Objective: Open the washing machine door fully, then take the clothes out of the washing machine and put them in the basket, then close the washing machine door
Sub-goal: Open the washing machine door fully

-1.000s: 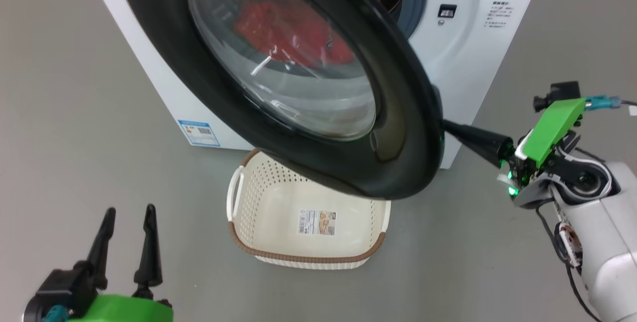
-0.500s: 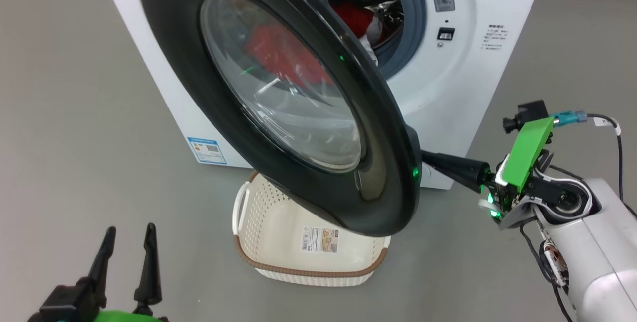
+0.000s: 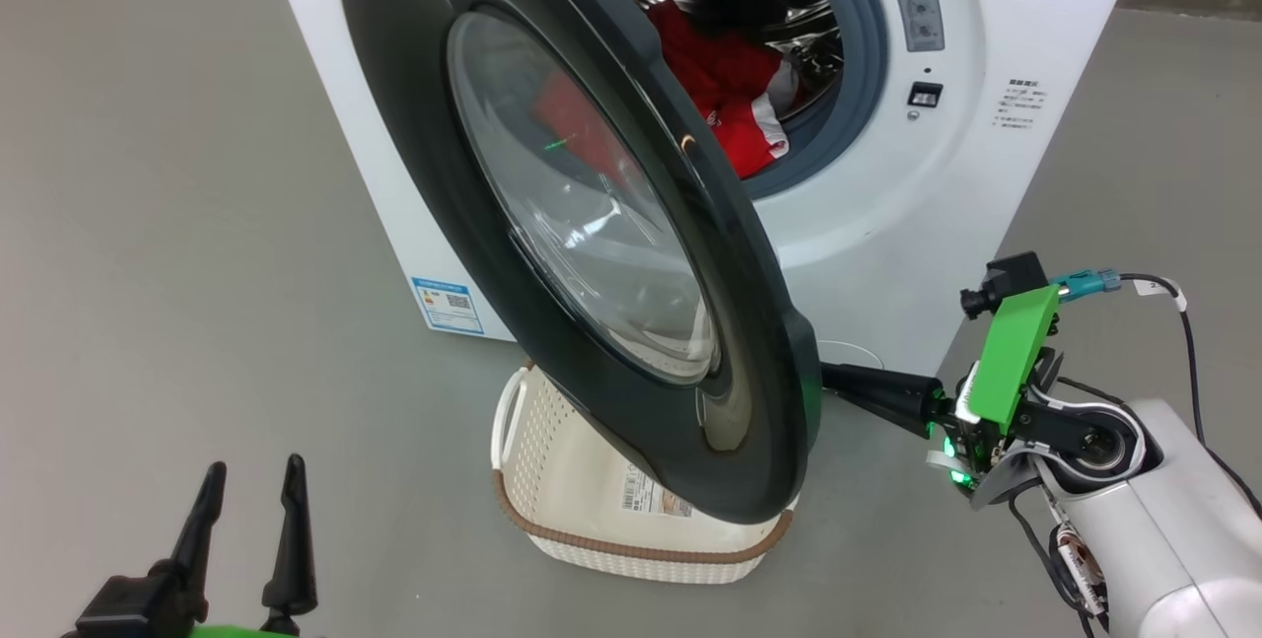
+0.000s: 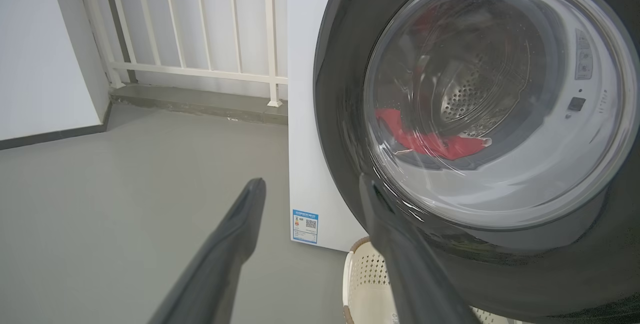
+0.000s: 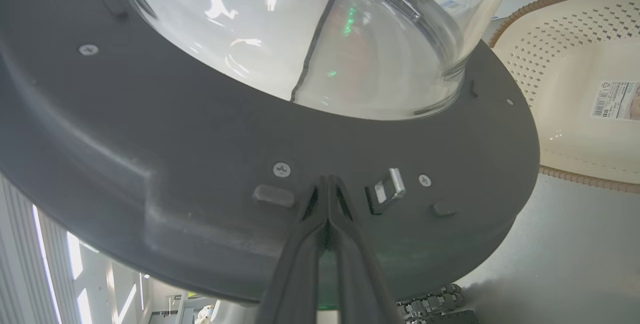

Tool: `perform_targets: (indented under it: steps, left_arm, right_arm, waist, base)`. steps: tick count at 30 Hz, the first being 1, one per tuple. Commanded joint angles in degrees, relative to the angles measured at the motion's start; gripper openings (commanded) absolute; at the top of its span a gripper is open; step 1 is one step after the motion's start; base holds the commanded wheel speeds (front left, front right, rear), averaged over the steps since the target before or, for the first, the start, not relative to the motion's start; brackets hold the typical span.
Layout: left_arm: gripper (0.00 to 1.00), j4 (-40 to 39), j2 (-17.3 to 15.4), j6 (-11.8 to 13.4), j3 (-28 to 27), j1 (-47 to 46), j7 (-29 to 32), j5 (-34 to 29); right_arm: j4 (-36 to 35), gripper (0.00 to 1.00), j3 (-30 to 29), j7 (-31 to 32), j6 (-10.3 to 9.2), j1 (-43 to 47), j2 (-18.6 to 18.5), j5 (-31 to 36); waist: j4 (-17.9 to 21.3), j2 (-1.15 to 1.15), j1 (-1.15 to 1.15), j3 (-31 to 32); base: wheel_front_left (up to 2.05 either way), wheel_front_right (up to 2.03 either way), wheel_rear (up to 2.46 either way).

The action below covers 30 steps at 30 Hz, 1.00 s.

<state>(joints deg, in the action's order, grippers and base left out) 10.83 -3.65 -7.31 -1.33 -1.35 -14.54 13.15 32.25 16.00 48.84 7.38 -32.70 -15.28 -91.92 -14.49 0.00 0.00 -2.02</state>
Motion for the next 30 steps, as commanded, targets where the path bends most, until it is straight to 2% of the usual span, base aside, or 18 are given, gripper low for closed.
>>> perform_targets:
  steps: [1,13,30]
  left_arm:
    - [1.00,-1.18,-1.24,-0.18,-1.98,-0.59,-0.46,-0.46]
    - [1.00,-0.67,-1.35,-0.18,-1.47,-0.07,-0.46,-0.57]
    - [1.00,-0.39,-2.33,-0.18,-1.02,1.07,-0.46,-1.05]
  right_arm:
    - [-1.80,0.00,1.06,0.47,0.11,0.37,0.79,-0.08]
    - [-3.11,0.00,2.22,1.56,0.11,2.87,2.49,-0.36]
    - [-4.86,0.00,2.64,2.85,0.11,4.95,5.38,-1.79]
  waist:
    - [-0.30,0.00,0.00,0.18]
    - [-2.87,0.00,0.00,1.51]
    - [-9.94,0.00,0.00,4.17]
  base:
    - [0.00,0.00,0.00]
    - [0.00,0.00,0.00]
    - [0.00,0.00,0.00]
